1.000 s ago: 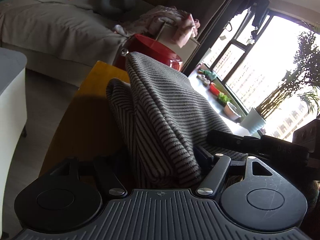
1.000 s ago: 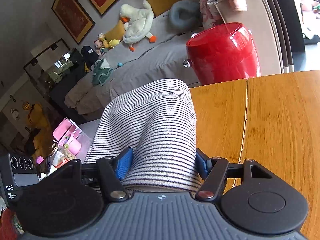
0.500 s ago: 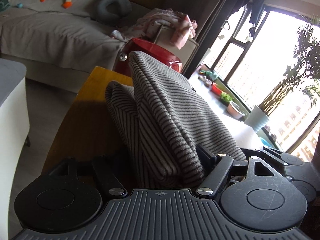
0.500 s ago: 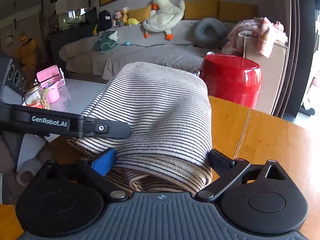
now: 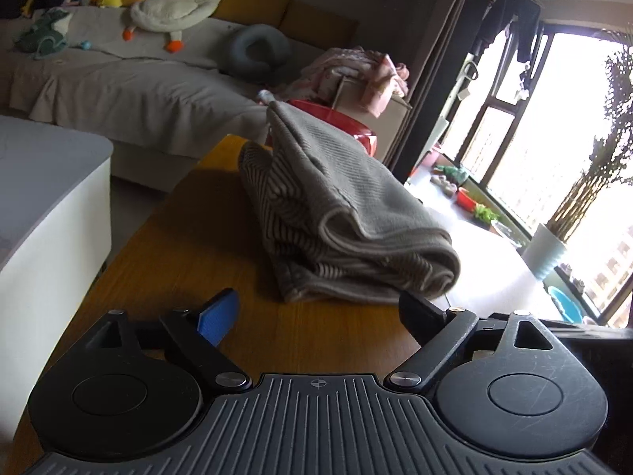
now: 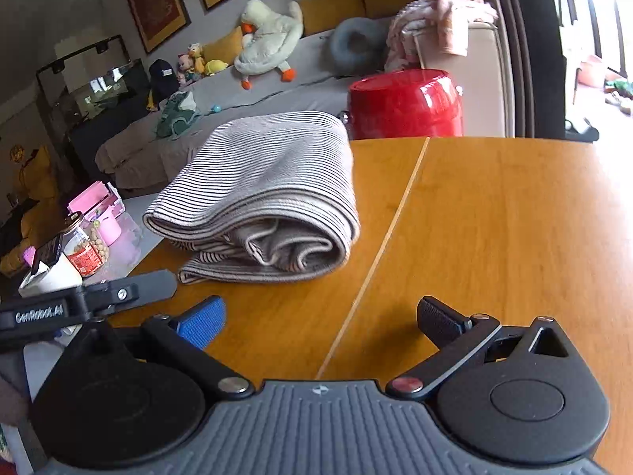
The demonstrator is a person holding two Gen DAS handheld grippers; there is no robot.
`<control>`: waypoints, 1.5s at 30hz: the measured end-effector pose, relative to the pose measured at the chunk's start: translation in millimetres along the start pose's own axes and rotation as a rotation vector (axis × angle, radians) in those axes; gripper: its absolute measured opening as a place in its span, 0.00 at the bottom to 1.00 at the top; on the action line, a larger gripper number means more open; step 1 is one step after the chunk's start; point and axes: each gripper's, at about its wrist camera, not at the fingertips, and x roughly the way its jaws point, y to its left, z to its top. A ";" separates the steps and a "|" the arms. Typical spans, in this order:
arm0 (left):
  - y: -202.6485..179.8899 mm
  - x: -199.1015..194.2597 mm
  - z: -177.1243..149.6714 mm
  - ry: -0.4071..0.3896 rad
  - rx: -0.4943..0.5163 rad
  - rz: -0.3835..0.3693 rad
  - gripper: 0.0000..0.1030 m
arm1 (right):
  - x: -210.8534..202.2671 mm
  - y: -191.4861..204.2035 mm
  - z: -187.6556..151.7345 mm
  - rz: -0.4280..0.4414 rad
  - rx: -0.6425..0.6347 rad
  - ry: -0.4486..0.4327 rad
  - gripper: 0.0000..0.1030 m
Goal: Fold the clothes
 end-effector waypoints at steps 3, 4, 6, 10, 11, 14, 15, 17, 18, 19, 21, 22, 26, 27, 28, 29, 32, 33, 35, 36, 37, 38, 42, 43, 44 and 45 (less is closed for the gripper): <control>-20.7 -19.1 -19.5 0.041 0.020 0.047 0.98 | -22.7 -6.1 -14.8 -0.014 0.014 -0.007 1.00; -26.8 -24.0 -24.6 0.044 0.024 0.067 1.00 | -29.8 -6.7 -19.8 -0.025 0.009 -0.005 1.00; -39.4 -32.9 -34.4 0.054 0.038 0.109 1.00 | -43.6 -5.9 -29.4 -0.069 -0.008 0.000 1.00; -65.8 -37.4 -48.0 0.099 0.126 0.229 1.00 | -54.6 -3.1 -39.0 -0.233 -0.044 0.021 1.00; -72.2 -36.8 -50.9 0.113 0.153 0.265 1.00 | -53.0 -0.8 -39.8 -0.272 -0.063 0.031 1.00; -81.0 -35.9 -53.5 0.126 0.179 0.309 1.00 | -48.5 5.5 -42.3 -0.370 -0.113 0.058 1.00; -81.7 -35.8 -53.5 0.126 0.172 0.310 1.00 | -48.3 5.8 -43.4 -0.357 -0.119 0.056 1.00; -82.1 -35.2 -53.0 0.123 0.165 0.314 1.00 | -48.0 6.4 -45.7 -0.331 -0.133 0.050 1.00; -82.1 -34.8 -52.9 0.121 0.164 0.315 1.00 | -48.1 6.6 -46.7 -0.321 -0.144 0.045 1.00; -82.2 -34.3 -52.8 0.119 0.163 0.317 1.00 | -48.2 6.3 -47.0 -0.315 -0.149 0.042 1.00; -82.3 -32.7 -51.9 0.117 0.161 0.319 1.00 | -47.6 4.8 -47.0 -0.311 -0.152 0.035 1.00; -82.4 -31.8 -51.3 0.117 0.161 0.320 1.00 | -47.2 3.9 -46.9 -0.311 -0.152 0.031 1.00; -82.6 -27.7 -49.1 0.115 0.161 0.323 1.00 | -47.4 1.2 -45.0 -0.292 -0.164 0.032 1.00; -83.0 -27.2 -48.9 0.115 0.161 0.323 1.00 | -47.5 1.0 -44.8 -0.290 -0.166 0.032 1.00; -83.3 -26.8 -48.8 0.115 0.162 0.323 1.00 | -47.6 0.7 -44.7 -0.288 -0.168 0.033 1.00; -83.5 -26.5 -48.5 0.115 0.162 0.323 1.00 | -47.7 0.3 -44.6 -0.286 -0.169 0.033 1.00; -83.9 -26.6 -48.4 0.115 0.162 0.323 1.00 | -48.0 -1.1 -44.4 -0.280 -0.173 0.034 1.00; -84.0 -26.6 -48.5 0.115 0.162 0.323 1.00 | -47.9 -1.1 -44.5 -0.280 -0.174 0.034 1.00; -84.0 -26.9 -48.4 0.115 0.162 0.323 1.00 | -47.9 -1.1 -44.6 -0.279 -0.174 0.034 1.00; -84.0 -26.9 -48.4 0.115 0.162 0.323 1.00 | -47.9 -1.2 -44.6 -0.279 -0.174 0.034 1.00; -84.0 -27.0 -48.5 0.115 0.162 0.323 1.00 | -47.9 -1.2 -44.6 -0.279 -0.174 0.034 1.00; -84.0 -27.1 -48.5 0.115 0.162 0.323 1.00 | -47.9 -1.2 -44.6 -0.279 -0.174 0.034 1.00; -83.8 -26.9 -48.6 0.115 0.162 0.323 1.00 | -47.7 -1.1 -44.7 -0.280 -0.173 0.034 1.00; -83.7 -26.9 -48.3 0.115 0.162 0.323 1.00 | -47.7 -1.1 -44.7 -0.280 -0.172 0.034 1.00; -83.7 -26.9 -48.1 0.115 0.162 0.323 1.00 | -47.7 -1.1 -44.8 -0.281 -0.172 0.034 1.00; -83.7 -27.0 -48.1 0.115 0.162 0.323 1.00 | -47.6 -1.1 -44.8 -0.281 -0.172 0.034 1.00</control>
